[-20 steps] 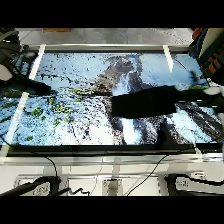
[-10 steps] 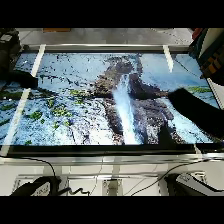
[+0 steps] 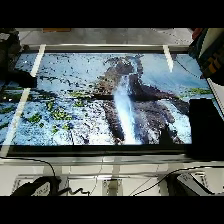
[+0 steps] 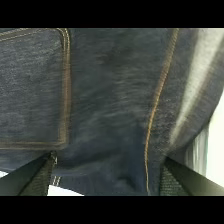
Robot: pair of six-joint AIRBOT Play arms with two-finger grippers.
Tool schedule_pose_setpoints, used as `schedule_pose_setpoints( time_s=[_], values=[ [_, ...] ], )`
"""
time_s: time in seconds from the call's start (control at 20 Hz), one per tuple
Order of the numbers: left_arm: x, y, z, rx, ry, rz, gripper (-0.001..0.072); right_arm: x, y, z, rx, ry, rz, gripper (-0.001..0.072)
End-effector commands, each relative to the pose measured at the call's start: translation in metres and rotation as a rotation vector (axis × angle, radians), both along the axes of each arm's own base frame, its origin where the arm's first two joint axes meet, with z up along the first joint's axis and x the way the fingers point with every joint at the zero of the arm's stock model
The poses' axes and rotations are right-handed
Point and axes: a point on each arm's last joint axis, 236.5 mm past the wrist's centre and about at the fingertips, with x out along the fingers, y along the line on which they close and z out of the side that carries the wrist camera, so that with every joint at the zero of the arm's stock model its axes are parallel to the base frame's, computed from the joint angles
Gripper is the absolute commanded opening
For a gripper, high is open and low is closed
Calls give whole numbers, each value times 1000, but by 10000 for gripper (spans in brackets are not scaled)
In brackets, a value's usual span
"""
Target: Fold the clothes and pants, and hang the long-sleeved shirts on hangers.
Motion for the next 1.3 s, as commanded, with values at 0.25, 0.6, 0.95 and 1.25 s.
schedule_pose_setpoints(
  time_s=[0.25,0.6,0.95,1.25],
  values=[
    [0,0,1,0,-2,0,16,44,13,26,28,-186,96,683],
    [0,0,1,0,-2,0,16,152,74,167,-24,-605,499,399],
    [0,0,1,0,-2,0,16,220,273,212,-109,-679,1303,12],
    [0,0,1,0,-2,0,16,207,315,126,-427,-69,1782,11]
  ],
)
